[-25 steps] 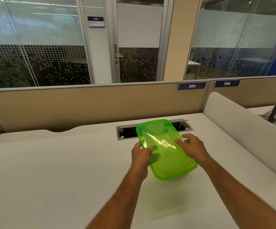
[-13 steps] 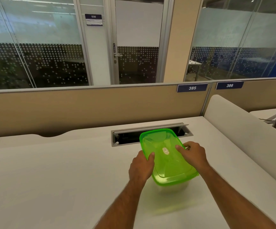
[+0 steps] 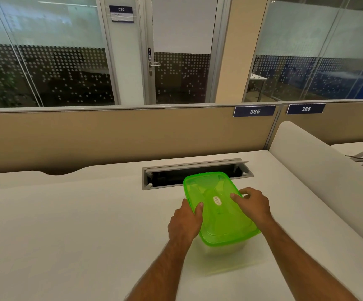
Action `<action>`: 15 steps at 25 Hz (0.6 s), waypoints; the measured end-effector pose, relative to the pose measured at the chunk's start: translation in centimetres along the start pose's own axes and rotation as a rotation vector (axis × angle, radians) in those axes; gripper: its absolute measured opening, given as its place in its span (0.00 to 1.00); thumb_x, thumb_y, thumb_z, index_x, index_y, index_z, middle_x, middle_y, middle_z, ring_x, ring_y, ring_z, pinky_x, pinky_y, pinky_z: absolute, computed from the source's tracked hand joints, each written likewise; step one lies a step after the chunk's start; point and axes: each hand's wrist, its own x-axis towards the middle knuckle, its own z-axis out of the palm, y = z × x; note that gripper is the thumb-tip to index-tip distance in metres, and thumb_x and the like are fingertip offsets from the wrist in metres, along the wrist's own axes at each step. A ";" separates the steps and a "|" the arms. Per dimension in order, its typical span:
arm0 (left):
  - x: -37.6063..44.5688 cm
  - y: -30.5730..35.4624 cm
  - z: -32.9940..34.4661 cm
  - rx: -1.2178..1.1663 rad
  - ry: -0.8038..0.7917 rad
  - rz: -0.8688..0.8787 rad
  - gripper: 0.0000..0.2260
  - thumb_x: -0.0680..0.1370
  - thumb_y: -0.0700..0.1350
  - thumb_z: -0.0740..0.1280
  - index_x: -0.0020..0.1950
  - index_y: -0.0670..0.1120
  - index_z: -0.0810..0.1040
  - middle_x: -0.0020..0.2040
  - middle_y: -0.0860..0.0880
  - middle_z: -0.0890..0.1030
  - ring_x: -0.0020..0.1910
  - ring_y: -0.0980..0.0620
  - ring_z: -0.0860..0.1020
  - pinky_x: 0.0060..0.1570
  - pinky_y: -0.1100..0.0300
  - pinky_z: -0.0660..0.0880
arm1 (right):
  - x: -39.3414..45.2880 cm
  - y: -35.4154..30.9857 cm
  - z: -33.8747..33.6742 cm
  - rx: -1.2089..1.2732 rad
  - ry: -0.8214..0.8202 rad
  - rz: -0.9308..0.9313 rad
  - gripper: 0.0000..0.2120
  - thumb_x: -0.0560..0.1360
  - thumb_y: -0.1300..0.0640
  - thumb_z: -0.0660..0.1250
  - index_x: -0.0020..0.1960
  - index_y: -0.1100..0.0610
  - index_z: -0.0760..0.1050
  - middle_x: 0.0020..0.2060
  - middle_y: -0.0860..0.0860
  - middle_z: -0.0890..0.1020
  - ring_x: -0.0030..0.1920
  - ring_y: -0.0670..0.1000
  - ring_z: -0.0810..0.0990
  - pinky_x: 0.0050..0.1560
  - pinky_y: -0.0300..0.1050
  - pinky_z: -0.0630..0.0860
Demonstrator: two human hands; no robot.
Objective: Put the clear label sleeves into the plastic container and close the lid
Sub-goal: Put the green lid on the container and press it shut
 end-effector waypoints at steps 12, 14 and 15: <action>0.2 0.1 0.8 -0.036 0.017 -0.030 0.27 0.79 0.65 0.55 0.68 0.47 0.69 0.59 0.43 0.81 0.57 0.40 0.79 0.57 0.46 0.76 | 0.9 0.4 -0.3 0.058 -0.096 0.009 0.23 0.73 0.45 0.72 0.62 0.56 0.80 0.61 0.56 0.81 0.61 0.58 0.78 0.61 0.50 0.73; 0.2 0.1 0.8 -0.016 0.032 -0.037 0.28 0.79 0.65 0.55 0.68 0.46 0.69 0.59 0.43 0.81 0.57 0.40 0.79 0.57 0.46 0.76 | 0.9 0.4 -0.4 0.048 -0.105 0.001 0.23 0.73 0.45 0.71 0.63 0.56 0.79 0.61 0.56 0.81 0.61 0.58 0.78 0.61 0.50 0.72; 0.2 0.2 0.9 -0.007 0.038 -0.039 0.28 0.79 0.65 0.54 0.68 0.46 0.69 0.59 0.43 0.81 0.57 0.41 0.79 0.57 0.46 0.76 | 0.8 0.4 -0.3 0.051 -0.101 0.001 0.22 0.74 0.44 0.71 0.63 0.56 0.79 0.60 0.56 0.82 0.60 0.58 0.78 0.61 0.50 0.73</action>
